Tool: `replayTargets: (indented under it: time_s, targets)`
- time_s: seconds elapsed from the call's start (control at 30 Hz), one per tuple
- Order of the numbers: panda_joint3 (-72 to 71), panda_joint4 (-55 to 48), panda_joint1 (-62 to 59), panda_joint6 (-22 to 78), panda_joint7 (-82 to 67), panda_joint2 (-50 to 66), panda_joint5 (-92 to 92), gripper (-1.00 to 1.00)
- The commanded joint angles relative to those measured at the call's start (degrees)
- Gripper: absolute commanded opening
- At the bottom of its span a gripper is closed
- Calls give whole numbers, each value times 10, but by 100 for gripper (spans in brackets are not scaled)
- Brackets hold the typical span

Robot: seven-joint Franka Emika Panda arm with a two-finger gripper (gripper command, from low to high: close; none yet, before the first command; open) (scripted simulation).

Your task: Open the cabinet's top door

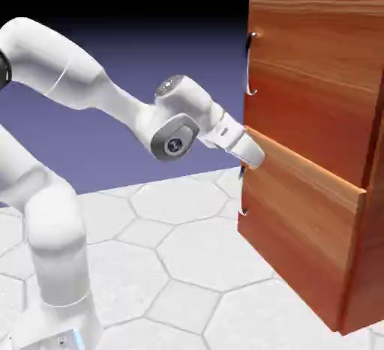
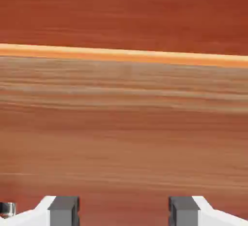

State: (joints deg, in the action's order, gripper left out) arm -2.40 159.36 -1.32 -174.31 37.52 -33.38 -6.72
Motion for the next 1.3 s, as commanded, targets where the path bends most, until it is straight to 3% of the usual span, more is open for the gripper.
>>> replayTargets:
  time_s: [0.0, 1.27]
  targets:
    - [-9, -6, -7, -1, -18, -3, -25, 0]
    - [-348, -237, -290, -44, -714, -105, -972, 0]
